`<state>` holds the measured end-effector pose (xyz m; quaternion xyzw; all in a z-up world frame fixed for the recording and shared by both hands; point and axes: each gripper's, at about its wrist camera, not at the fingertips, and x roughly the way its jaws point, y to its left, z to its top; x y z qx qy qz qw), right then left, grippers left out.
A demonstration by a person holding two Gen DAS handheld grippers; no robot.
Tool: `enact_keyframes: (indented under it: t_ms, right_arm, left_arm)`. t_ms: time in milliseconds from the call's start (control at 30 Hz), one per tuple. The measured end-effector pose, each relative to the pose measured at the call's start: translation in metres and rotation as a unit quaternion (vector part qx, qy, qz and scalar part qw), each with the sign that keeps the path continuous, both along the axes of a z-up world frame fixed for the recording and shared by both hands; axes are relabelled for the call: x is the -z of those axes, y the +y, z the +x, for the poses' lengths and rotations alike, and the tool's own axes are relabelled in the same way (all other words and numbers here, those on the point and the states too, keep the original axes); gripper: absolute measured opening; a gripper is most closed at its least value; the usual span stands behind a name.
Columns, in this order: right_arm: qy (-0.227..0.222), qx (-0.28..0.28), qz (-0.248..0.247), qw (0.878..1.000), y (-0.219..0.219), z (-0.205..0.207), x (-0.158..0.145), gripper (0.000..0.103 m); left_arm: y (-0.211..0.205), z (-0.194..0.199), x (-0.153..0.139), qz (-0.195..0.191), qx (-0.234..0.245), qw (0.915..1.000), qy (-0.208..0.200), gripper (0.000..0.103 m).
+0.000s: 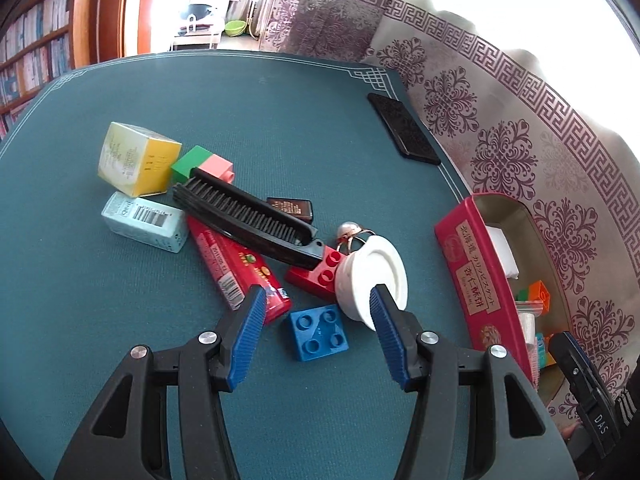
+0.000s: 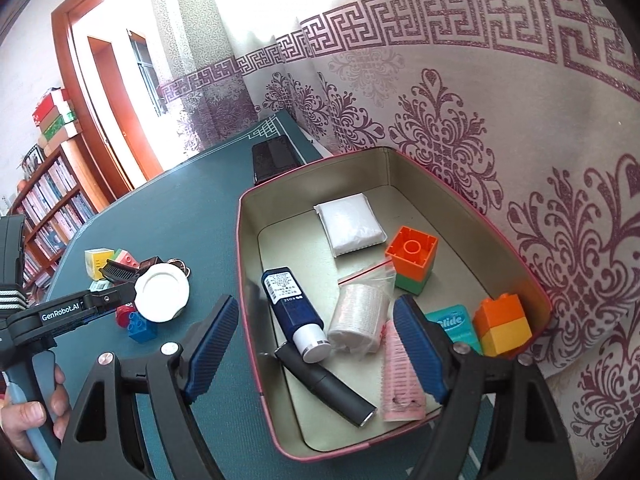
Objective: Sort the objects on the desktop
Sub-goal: 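Move both open tools back to the pile, left toward the red candy tube, then grasp the red candy tube with left tool while right tool grasps the white plate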
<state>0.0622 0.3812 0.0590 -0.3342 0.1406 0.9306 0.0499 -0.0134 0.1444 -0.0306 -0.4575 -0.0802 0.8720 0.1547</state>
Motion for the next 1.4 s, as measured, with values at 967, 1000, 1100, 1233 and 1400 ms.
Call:
enact_keyframes:
  t_ms: [967,1000,1100,1233,1400]
  right_arm:
    - [0.005,-0.09,0.016,0.996,-0.056,-0.005,0.002,0.083]
    - [0.006,-0.093,0.015,0.996,-0.058,-0.005,0.002,0.083]
    - [0.006,-0.101,0.012,0.995,-0.062,-0.005,0.001,0.083]
    - [0.001,-0.113,0.004,0.994,-0.069,-0.008,0.002,0.083]
    - [-0.009,-0.127,-0.01,0.992,-0.077,-0.012,0.002,0.083]
  left_arm:
    - [-0.024,-0.037,0.028,-0.09,-0.053,0.9945,-0.007,0.057]
    - [-0.027,-0.036,0.031,-0.092,-0.052,0.9944,-0.007,0.057]
    - [-0.032,-0.032,0.034,-0.101,-0.043,0.994,-0.002,0.052]
    - [-0.034,-0.023,0.035,-0.115,-0.024,0.9931,0.004,0.044]
    - [-0.036,-0.018,0.035,-0.117,-0.014,0.993,0.006,0.044]
